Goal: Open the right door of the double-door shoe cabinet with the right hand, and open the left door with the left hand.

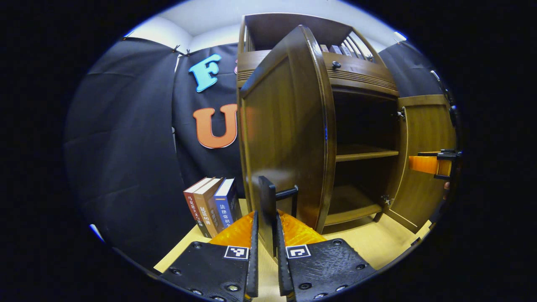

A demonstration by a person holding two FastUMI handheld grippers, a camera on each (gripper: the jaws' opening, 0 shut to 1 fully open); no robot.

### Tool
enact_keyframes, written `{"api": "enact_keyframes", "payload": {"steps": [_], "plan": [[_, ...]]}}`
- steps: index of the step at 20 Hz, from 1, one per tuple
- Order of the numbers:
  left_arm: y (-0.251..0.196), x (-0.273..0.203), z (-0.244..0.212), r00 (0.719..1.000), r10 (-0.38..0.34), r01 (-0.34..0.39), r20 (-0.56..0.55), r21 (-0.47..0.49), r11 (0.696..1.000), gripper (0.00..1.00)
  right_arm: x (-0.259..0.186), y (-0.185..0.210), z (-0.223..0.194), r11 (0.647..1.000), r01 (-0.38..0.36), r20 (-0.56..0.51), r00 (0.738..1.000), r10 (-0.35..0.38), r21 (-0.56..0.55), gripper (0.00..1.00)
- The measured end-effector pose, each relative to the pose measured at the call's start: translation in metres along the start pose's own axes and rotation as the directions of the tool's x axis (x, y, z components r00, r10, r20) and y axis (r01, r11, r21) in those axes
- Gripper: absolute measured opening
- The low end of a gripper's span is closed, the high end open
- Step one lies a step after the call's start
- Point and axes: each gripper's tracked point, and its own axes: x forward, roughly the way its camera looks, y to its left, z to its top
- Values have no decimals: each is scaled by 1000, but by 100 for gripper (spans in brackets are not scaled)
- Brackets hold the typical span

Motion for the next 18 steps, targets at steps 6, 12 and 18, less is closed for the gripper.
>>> {"api": "enact_keyframes", "payload": {"steps": [6,12,18], "plan": [[45,0,-9,998,63,-64,-17,-63,996,21,7,11,2,1000,12,3,1000,-12,-7,82],[53,-7,-10,999,33,-34,-17,-57,998,18,11,21,5,1000,18,3,1000,-17,-19,82],[71,-13,-15,999,33,-37,-38,-100,994,21,15,24,11,1000,24,16,1000,-24,-4,82]]}}
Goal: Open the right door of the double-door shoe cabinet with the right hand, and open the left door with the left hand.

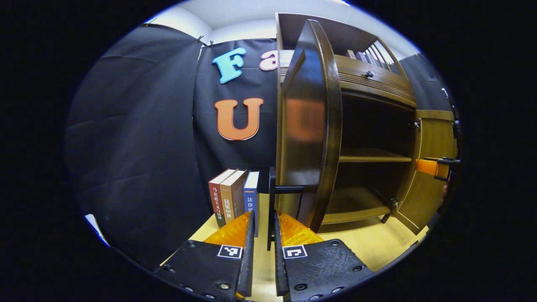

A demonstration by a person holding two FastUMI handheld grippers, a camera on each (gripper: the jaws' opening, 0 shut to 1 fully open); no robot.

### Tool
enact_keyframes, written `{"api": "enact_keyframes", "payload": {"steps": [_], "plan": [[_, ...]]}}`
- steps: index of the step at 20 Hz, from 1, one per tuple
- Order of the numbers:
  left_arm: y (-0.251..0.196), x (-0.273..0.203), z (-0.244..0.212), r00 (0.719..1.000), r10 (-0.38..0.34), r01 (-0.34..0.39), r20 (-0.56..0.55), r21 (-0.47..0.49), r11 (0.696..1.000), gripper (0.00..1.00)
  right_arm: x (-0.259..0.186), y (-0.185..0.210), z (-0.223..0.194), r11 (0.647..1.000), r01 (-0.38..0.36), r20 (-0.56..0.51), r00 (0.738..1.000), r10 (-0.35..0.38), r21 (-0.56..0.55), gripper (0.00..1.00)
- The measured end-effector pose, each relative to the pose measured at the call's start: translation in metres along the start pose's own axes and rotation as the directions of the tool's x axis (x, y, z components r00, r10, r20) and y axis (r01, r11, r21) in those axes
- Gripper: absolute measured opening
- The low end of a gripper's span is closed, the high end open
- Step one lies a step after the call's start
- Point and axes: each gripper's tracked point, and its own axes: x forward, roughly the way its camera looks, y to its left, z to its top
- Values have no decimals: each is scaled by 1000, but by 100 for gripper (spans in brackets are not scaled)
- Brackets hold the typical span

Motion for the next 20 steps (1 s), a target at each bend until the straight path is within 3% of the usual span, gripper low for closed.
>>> {"api": "enact_keyframes", "payload": {"steps": [4,5,6,7,15,20], "plan": [[10,-4,0,1000,26,-26,4,-2,1000,21,-2,1,3,1000,-2,11,1000,2,7,82],[10,-6,-1,1000,31,-31,1,-24,999,32,-2,1,3,1000,-6,10,1000,6,8,82],[12,-7,0,999,45,-44,3,-32,998,20,-2,1,3,1000,-9,8,1000,9,8,82],[14,-8,-2,998,55,-55,1,-35,998,18,-2,1,3,1000,-10,8,1000,10,7,82],[40,-30,10,979,203,-203,25,-12,979,18,-6,-15,10,1000,1,22,1000,-2,17,82],[26,-56,49,972,201,-206,123,21,978,18,-11,-17,26,1000,9,62,998,-9,6,82]]}}
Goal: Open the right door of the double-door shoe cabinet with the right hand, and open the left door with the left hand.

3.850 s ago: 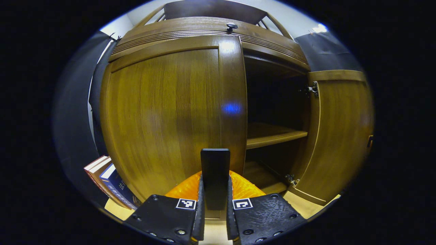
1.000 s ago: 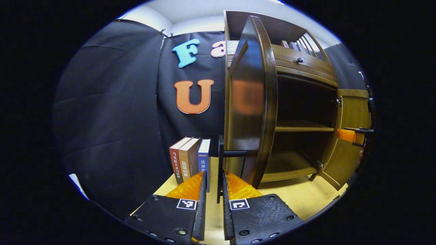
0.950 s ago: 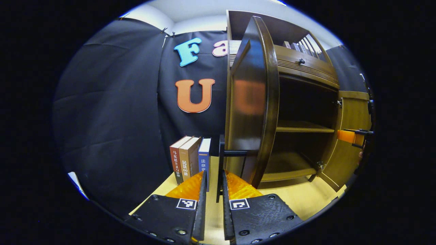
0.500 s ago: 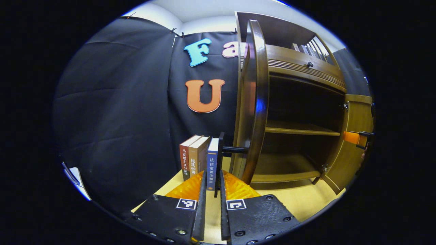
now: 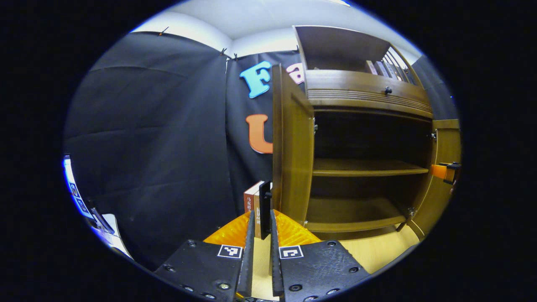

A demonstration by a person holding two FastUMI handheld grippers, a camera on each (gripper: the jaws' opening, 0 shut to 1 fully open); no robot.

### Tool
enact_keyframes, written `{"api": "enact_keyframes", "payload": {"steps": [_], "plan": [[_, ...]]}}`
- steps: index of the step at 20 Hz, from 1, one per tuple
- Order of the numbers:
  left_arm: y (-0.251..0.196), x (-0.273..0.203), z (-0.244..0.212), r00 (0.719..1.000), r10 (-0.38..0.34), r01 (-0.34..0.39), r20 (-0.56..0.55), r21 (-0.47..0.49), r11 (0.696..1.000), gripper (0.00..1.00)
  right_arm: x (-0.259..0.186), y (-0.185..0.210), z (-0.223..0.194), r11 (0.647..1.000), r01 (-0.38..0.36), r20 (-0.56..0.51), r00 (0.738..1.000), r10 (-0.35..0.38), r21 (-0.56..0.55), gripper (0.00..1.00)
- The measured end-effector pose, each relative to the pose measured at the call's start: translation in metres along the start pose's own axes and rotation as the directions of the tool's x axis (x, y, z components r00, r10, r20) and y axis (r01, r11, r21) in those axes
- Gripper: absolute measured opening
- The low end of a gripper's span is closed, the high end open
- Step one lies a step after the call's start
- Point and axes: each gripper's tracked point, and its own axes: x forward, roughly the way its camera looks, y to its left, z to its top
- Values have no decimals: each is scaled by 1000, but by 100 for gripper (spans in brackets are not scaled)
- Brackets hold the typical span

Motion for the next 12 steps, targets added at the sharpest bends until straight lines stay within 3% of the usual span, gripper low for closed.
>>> {"api": "enact_keyframes", "payload": {"steps": [3,4,5,6,7,9,10,11,12], "plan": [[-26,0,26,997,-51,51,50,9,999,18,-8,-1,17,1000,0,40,999,0,-6,82],[-38,-2,29,996,-75,75,54,8,997,31,-11,-2,25,1000,4,59,998,-3,-9,80],[-46,-1,33,994,-88,88,61,12,996,19,-13,-3,31,1000,3,72,997,-3,-12,82],[-57,1,37,991,-113,112,70,18,994,19,-16,-3,38,1000,2,83,997,-1,-15,83],[-67,-1,41,988,-135,133,77,26,991,32,-20,-4,45,1000,2,97,995,-1,-16,85],[-84,-1,49,980,-178,174,88,54,983,38,-28,-8,56,1000,5,120,993,-3,-20,87],[-96,0,50,974,-209,205,83,62,977,23,-33,-11,61,1000,9,133,991,-6,-20,89],[-108,1,51,967,-242,238,75,65,969,49,-36,-13,67,1000,11,151,988,-8,-19,93],[-117,1,54,962,-260,255,78,68,965,52,-37,-16,72,1000,17,163,987,-14,-21,93]]}}
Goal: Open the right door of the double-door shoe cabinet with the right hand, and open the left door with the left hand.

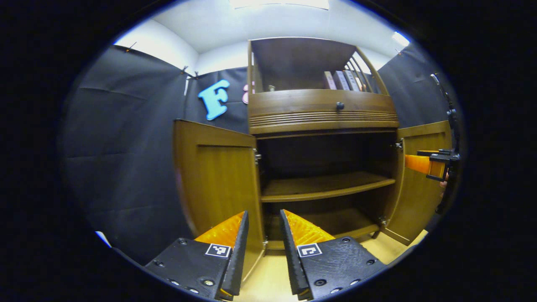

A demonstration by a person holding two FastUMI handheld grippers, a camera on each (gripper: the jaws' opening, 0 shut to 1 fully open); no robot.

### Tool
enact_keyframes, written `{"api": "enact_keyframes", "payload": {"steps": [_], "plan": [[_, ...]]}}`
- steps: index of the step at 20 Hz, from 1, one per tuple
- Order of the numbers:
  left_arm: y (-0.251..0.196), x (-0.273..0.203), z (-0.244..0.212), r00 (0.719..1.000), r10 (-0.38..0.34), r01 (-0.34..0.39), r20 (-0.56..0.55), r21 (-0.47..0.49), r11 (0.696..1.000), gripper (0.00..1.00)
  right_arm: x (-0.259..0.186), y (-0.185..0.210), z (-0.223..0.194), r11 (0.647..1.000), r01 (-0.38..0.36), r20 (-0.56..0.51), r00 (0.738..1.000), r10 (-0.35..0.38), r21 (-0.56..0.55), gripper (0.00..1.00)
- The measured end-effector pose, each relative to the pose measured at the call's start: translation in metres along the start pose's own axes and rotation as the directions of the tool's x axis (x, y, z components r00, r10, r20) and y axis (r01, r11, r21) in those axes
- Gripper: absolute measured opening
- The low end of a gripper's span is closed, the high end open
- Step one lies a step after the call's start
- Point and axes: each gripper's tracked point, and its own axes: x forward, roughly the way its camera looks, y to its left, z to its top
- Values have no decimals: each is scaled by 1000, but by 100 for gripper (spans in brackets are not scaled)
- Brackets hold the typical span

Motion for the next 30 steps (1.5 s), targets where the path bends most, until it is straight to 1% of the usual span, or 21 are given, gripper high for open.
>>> {"api": "enact_keyframes", "payload": {"steps": [1,2,5,7,8,9,10,12,14,15,16,18,20,21,22,23,24,25,26,29,30], "plan": [[-9,4,4,1000,-21,21,6,1,1000,56,0,-7,1,1000,19,1,1000,-19,-8,94],[-17,6,9,999,-41,41,12,3,999,59,-5,-16,6,999,35,-1,999,-35,-13,93],[-36,12,22,995,-94,94,31,1,996,84,-13,-25,15,998,61,14,998,-61,-7,93],[-44,13,28,993,-110,111,43,-13,994,92,-16,-35,13,996,83,11,997,-82,-26,94],[-47,15,31,993,-111,112,47,-19,994,84,-19,-40,12,995,94,6,996,-94,-28,97],[-49,17,32,993,-111,112,47,-22,993,100,-21,-42,13,995,98,5,995,-98,-26,100],[-52,18,33,992,-118,119,45,-26,993,89,-24,-44,15,994,103,7,995,-103,-25,100],[-67,18,31,987,-162,162,26,-28,986,96,-27,-46,16,994,108,11,994,-108,-29,100],[-72,23,37,985,-170,171,30,-19,985,96,-32,-47,13,993,110,0,994,-110,-32,99],[-74,23,40,985,-172,172,33,-14,985,100,-36,-48,12,993,110,-2,994,-110,-34,100],[-75,24,44,985,-170,170,40,-11,985,96,-38,-50,10,993,113,-4,994,-113,-36,100],[-75,26,56,984,-167,168,60,-12,986,96,-42,-53,8,992,120,-7,993,-120,-32,100],[-73,28,64,985,-153,155,85,-21,988,96,-44,-60,9,992,129,-7,992,-129,-18,100],[-71,28,69,985,-146,149,93,-28,988,100,-45,-63,10,991,132,-6,991,-132,-10,100],[-71,29,73,985,-141,145,98,-38,989,96,-46,-67,13,991,135,0,991,-135,-2,100],[-71,30,72,986,-140,145,93,-48,988,96,-48,-69,15,991,131,9,991,-131,-1,100],[-70,29,71,987,-135,141,87,-56,988,100,-49,-74,15,990,140,14,990,-140,-7,100],[-65,28,71,989,-122,127,85,-57,990,100,-51,-82,15,987,158,13,987,-158,-7,100],[-60,28,72,991,-104,109,89,-53,993,96,-52,-87,14,987,163,11,987,-163,-6,100],[-49,25,78,993,-66,69,103,-35,997,96,-52,-90,20,988,155,18,988,-155,1,100],[-47,24,79,992,-56,60,109,-33,998,100,-50,-89,22,989,150,22,988,-150,3,100]]}}
